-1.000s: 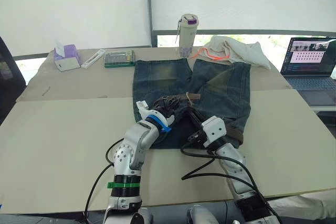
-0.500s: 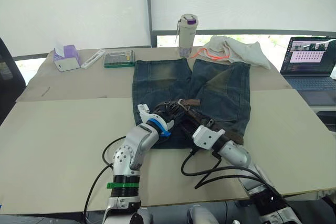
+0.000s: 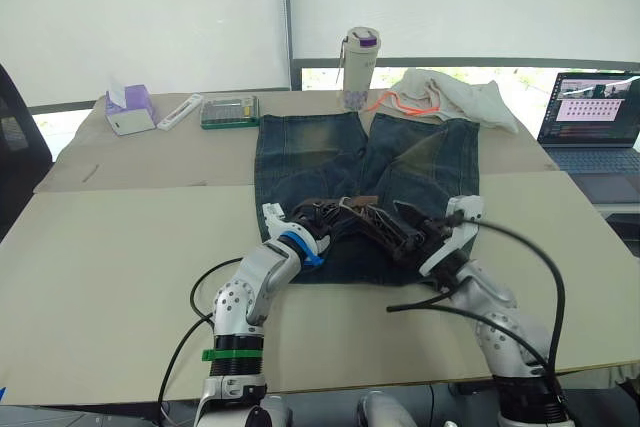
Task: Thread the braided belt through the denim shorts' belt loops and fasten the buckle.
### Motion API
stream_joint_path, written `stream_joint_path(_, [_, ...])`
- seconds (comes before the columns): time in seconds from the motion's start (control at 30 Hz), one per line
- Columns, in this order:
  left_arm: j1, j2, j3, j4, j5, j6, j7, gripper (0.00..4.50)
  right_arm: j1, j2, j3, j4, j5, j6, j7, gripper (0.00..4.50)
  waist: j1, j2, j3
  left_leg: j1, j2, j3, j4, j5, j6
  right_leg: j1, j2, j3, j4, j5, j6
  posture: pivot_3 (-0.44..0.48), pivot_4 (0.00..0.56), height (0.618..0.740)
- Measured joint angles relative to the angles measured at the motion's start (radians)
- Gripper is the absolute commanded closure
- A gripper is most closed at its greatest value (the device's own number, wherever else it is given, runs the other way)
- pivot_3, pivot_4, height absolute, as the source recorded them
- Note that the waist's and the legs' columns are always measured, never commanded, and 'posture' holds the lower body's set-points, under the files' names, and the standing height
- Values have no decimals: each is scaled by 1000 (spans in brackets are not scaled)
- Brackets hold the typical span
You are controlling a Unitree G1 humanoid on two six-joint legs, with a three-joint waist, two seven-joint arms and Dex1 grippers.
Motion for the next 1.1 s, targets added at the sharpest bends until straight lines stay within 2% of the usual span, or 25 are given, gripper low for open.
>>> stream_joint_path(0.13, [0, 0, 5, 0, 14, 16, -10, 4500, -88, 68, -70, 11, 266, 224, -229, 127, -2, 0, 0, 0, 0, 0, 0, 0, 0, -1, 0, 0, 0, 0, 0, 0, 150, 740])
stream_joint_path(0.17, [0, 0, 6, 0, 17, 19, -13, 4500, -102, 76, -78, 15, 297, 239, -264, 355, -2, 1, 0, 0, 0, 0, 0, 0, 0, -1, 0, 0, 0, 0, 0, 0, 150, 740])
stream_joint_path(0.3, [0, 0, 8, 0, 34, 22, -22, 4500, -140, 119, -128, 44, 397, 264, -386, 1638, 0, 1, 0, -1, 0, 0, 0, 0, 1, 0, 0, 0, -1, 0, 0, 0, 150, 740])
stream_joint_path(0.57, [3, 1, 17, 0, 50, 25, -34, 4500, -144, 91, -146, 48, 453, 302, -461, 4453, -8, 1, 0, -1, 0, 0, 0, 0, 1, 0, 0, 0, 0, 0, 0, 0, 150, 740])
stream_joint_path(0.8, [5, 2, 20, 0, 61, 38, -46, 4500, -144, 88, -147, 49, 470, 302, -492, 4484, -9, 1, 0, -1, 0, 0, 0, 0, 1, -1, 0, 0, 0, 0, 1, 0, 150, 740])
stream_joint_path(0.83, [8, 3, 20, -1, 71, 45, -53, 3808, -144, 87, -147, 51, 472, 302, -496, 4500, -9, 1, 0, -1, 0, 0, 0, 0, 1, -1, 0, 0, 0, 0, 1, 0, 150, 740])
stream_joint_path(1.0, [19, 48, 1, -10, 107, 108, -78, 2200, -144, 83, -152, 61, 481, 302, -513, 4500, -9, 1, 0, -1, 0, 0, 0, 0, 1, -1, 0, 0, 0, 0, 1, 0, 150, 740])
stream_joint_path(1.1, [31, 134, -26, -70, 130, 176, -114, 1161, -142, 74, -154, 61, 500, 302, -526, 4500, -11, 1, 0, -1, 0, 0, -1, 0, 1, -1, 0, 0, 1, 0, 1, 0, 150, 740])
